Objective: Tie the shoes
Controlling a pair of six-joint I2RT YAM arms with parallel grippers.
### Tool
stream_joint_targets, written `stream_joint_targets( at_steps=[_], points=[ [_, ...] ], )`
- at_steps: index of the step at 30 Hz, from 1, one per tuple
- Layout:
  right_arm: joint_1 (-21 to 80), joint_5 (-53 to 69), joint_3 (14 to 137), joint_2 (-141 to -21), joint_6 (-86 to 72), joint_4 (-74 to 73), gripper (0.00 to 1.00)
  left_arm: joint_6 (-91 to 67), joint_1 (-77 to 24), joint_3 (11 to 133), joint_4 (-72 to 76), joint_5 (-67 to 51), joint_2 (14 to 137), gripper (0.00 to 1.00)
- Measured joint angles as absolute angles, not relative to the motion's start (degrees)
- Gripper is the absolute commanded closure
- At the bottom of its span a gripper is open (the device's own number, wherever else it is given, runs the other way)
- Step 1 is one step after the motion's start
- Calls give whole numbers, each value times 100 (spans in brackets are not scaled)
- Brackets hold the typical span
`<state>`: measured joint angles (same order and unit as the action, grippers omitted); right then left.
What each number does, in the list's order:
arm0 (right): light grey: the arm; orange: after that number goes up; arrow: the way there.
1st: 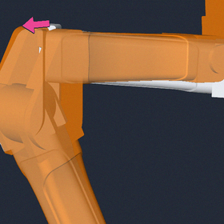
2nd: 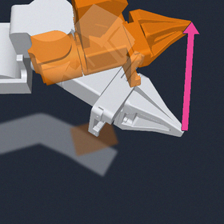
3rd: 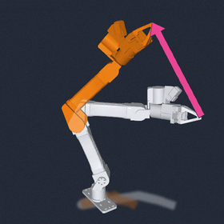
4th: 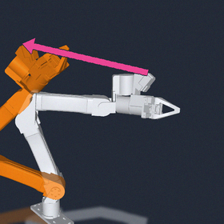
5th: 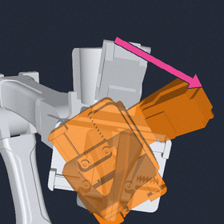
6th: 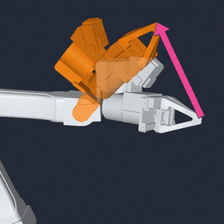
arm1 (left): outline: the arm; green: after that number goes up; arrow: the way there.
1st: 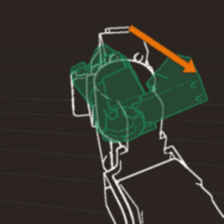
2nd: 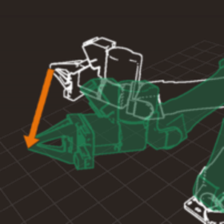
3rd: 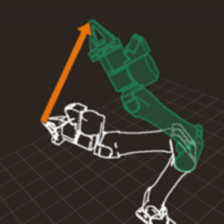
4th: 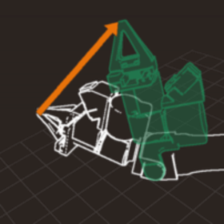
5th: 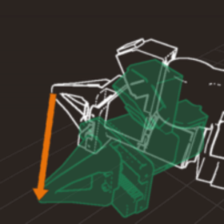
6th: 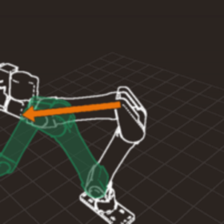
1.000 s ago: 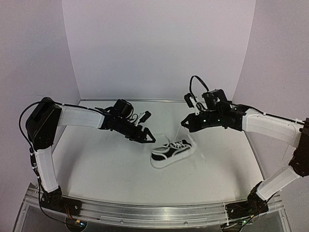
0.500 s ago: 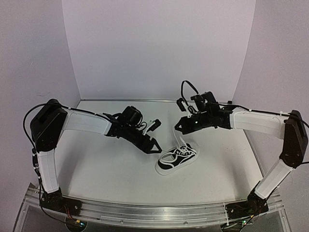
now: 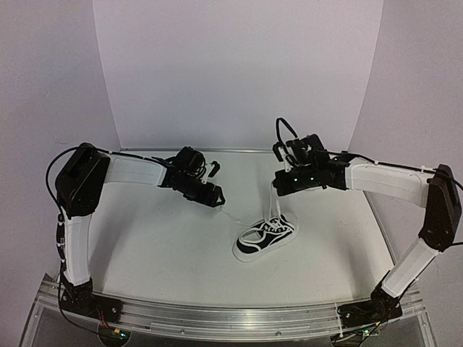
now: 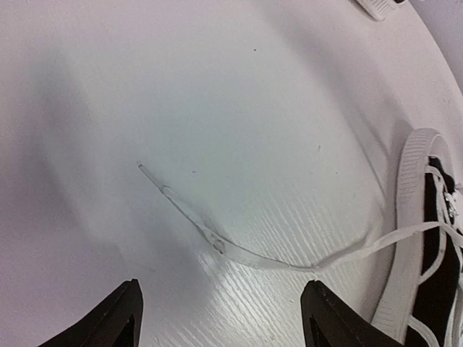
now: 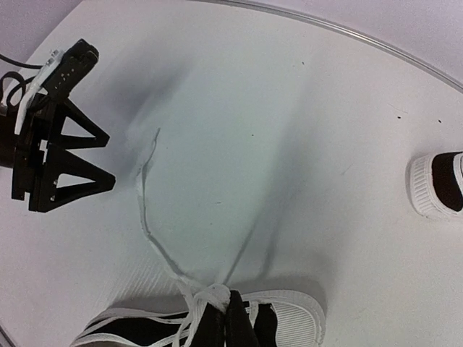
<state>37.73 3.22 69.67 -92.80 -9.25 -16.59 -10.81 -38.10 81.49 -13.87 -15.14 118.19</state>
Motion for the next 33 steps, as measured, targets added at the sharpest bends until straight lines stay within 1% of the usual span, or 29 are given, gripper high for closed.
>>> stream_joint_targets(
  at_steps=[4,6,7,8,10,12,14,15,17,20,24,26,30,33],
  points=[
    [3763,-63,7013,-9389,-911,-1683,100,-1080,-3921,8455,-1582,-1261,12213,24],
    [3763,-288,7194,-9606,-886,-1691,97,-1038,-3997,8608,-1667,-1158,12429,28],
    [3763,-389,7325,-9756,-870,-1699,94,-1030,-4039,8705,-1691,-1114,12508,33],
    [3763,-489,7491,-9923,-845,-1705,91,-1024,-4083,8823,-1735,-1066,12580,37],
    [3761,-659,7774,-10202,-807,-1695,79,-987,-4177,9048,-1831,-936,12725,54],
    [3755,-795,8018,-10442,-756,-1674,60,-896,-4263,9238,-1948,-823,12843,69],
    [3735,-802,8066,-10497,-799,-1674,47,-876,-4320,9287,-2001,-748,12876,84],
    [3719,-781,8056,-10490,-805,-1673,42,-856,-4342,9292,-2038,-732,12878,92],
    [3666,-647,7901,-10365,-874,-1641,36,-854,-4365,9256,-2064,-722,12863,100],
    [3538,-260,7308,-9908,-1069,-1581,34,-839,-4366,9040,-1971,-765,12725,100],
    [3355,435,6106,-8934,-1392,-1652,34,-890,-4351,8529,-1878,-1039,12125,100],
    [3307,766,5674,-8685,-1541,-1618,34,-913,-4351,8419,-1718,-1211,11715,100],
    [3285,1426,5101,-8752,-1741,-1368,35,-962,-4351,8396,-1242,-1545,10826,100],
    [3240,1910,4929,-9175,-1806,-1097,37,-1009,-4351,8396,-917,-1827,10282,100]
  ],
)
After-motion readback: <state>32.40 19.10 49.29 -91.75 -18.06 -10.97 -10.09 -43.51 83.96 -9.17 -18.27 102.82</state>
